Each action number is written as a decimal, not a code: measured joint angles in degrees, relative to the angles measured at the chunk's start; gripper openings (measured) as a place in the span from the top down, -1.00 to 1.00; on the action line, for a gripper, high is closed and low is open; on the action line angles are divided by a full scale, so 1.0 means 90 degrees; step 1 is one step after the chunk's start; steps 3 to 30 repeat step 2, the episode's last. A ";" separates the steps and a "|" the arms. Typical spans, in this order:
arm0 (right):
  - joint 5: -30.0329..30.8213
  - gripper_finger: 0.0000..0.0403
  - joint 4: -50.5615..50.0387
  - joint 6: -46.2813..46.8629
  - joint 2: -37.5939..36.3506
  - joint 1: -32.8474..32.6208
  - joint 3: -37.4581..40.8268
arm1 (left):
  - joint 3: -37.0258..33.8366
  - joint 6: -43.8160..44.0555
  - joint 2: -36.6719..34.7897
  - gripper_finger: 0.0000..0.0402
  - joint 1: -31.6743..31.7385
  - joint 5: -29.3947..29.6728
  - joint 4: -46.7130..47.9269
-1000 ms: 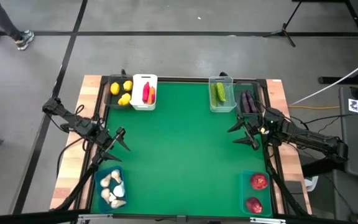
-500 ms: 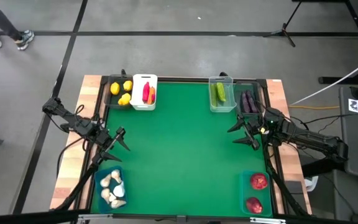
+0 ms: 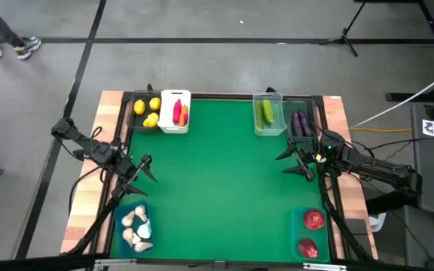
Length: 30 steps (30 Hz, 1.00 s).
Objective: Sort produce into baskets
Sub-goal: Return to Home Position
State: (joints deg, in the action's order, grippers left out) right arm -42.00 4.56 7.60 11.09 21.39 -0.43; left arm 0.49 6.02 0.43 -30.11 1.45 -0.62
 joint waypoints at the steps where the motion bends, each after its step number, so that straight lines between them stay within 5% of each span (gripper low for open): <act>1: 0.0000 -0.31 0.0000 0.0002 0.0000 -0.0002 0.0000 | 0.0000 0.0000 -0.0002 -0.30 0.0000 0.0001 0.0000; 30: 0.0000 -0.31 0.0000 0.0002 0.0002 -0.0002 0.0000 | 0.0000 0.0000 -0.0001 -0.30 0.0000 0.0001 0.0000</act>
